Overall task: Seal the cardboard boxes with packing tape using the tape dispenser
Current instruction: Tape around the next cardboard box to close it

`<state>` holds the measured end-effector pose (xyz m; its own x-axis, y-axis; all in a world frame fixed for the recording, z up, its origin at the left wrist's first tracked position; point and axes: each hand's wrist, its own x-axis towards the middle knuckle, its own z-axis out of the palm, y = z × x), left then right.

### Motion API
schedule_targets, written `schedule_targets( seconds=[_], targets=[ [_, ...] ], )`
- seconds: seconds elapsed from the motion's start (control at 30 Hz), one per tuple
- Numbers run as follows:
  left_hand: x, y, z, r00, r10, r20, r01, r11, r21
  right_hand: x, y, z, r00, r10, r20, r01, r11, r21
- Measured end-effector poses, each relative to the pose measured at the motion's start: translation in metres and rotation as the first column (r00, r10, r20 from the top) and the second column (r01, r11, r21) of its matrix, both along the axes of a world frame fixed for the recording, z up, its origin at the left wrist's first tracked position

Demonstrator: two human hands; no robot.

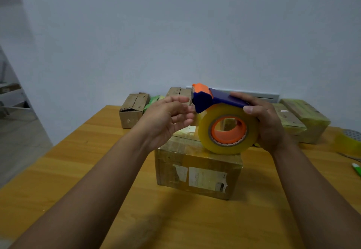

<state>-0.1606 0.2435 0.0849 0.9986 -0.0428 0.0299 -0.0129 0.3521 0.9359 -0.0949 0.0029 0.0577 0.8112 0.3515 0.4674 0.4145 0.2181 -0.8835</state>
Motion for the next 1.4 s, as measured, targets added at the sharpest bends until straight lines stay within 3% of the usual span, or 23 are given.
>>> schedule_targets(
  seconds=[0.4, 0.57, 0.7, 0.9, 1.13, 1.4],
  targets=[
    [0.001, -0.003, 0.004, 0.993, -0.069, -0.095, 0.071, 0.997, 0.017, -0.001, -0.001, 0.001, 1.000, -0.018, 0.024, 0.019, 0.999, -0.045],
    [0.002, -0.001, 0.008, 0.984, -0.106, -0.145, 0.124, 0.985, 0.119, -0.003, 0.001, 0.005, 1.000, 0.003, 0.031, 0.000, 0.997, -0.081],
    [0.004, 0.003, 0.011, 0.993, -0.051, -0.111, 0.081, 0.953, 0.291, -0.007, 0.002, 0.010, 0.998, 0.019, 0.053, -0.012, 0.991, -0.134],
    [0.005, 0.012, 0.014, 0.997, 0.069, -0.029, -0.053, 0.924, 0.379, -0.009, 0.005, 0.020, 0.993, 0.011, 0.117, 0.015, 0.976, -0.215],
    [0.010, 0.013, 0.019, 0.979, 0.196, 0.064, -0.206, 0.913, 0.353, -0.012, 0.008, 0.045, 0.978, -0.007, 0.209, 0.076, 0.943, -0.324],
    [0.021, 0.018, 0.015, 0.942, 0.331, 0.060, -0.331, 0.879, 0.343, -0.010, 0.001, 0.058, 0.975, -0.013, 0.223, 0.113, 0.890, -0.441]
  ],
)
